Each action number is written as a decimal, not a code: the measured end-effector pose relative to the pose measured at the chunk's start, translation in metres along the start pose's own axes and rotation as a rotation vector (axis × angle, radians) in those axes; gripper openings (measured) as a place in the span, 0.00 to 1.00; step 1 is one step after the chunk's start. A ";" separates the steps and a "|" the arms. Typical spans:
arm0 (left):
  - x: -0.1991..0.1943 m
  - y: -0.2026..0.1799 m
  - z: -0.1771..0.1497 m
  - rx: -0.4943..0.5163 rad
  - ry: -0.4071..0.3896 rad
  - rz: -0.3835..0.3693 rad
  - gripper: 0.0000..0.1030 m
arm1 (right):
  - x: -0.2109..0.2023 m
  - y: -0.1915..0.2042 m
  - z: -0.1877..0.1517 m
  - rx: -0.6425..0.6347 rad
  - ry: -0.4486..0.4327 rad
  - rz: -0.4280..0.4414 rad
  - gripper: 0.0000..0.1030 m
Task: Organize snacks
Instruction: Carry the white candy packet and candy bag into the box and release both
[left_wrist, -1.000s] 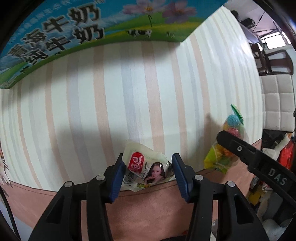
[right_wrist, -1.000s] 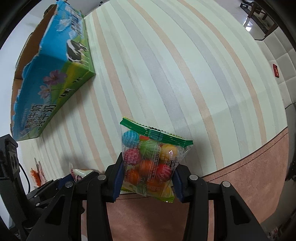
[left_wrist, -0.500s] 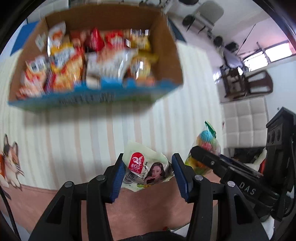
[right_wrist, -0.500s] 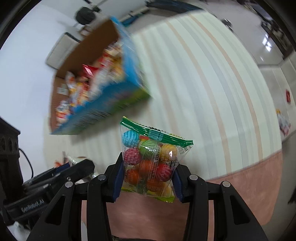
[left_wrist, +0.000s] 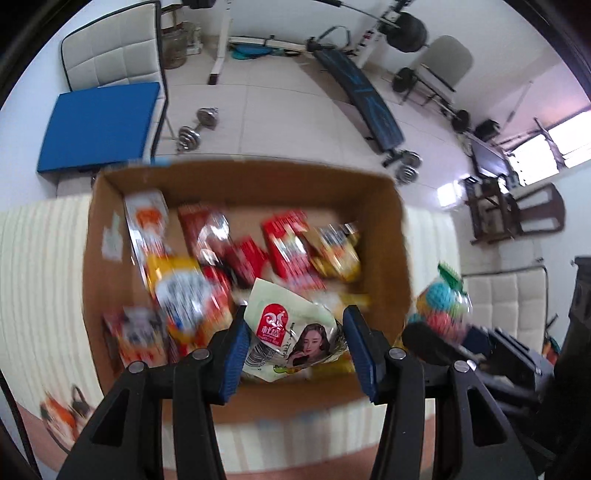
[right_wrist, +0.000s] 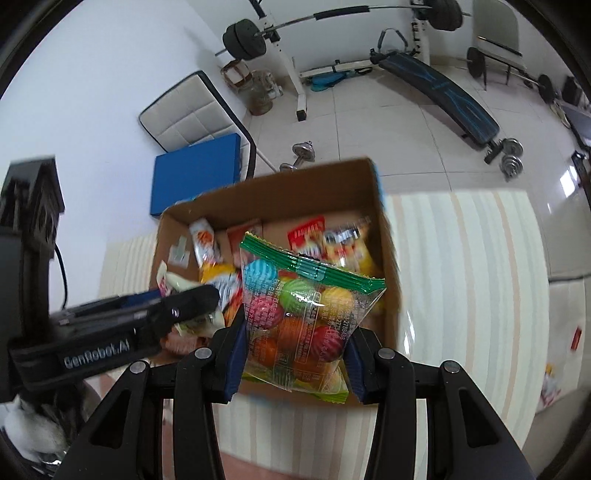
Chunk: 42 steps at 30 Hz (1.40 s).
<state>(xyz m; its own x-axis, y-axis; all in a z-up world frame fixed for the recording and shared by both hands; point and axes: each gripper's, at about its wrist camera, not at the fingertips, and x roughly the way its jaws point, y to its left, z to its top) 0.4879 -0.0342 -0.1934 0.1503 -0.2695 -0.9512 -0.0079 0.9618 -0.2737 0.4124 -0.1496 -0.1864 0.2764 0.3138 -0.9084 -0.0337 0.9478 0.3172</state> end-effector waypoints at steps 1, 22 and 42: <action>0.002 0.003 0.009 0.001 0.006 0.007 0.46 | 0.010 0.003 0.009 -0.003 0.007 -0.009 0.46; 0.060 0.044 0.076 -0.011 0.090 0.109 0.56 | 0.130 0.023 0.085 -0.054 0.170 -0.083 0.89; -0.037 0.042 -0.013 0.091 -0.145 0.140 0.95 | 0.042 0.049 0.005 -0.085 0.002 -0.164 0.95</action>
<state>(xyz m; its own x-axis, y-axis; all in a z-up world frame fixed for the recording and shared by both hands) 0.4691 0.0155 -0.1712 0.2949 -0.1292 -0.9468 0.0500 0.9916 -0.1197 0.4268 -0.0905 -0.2077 0.2834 0.1549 -0.9464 -0.0696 0.9876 0.1408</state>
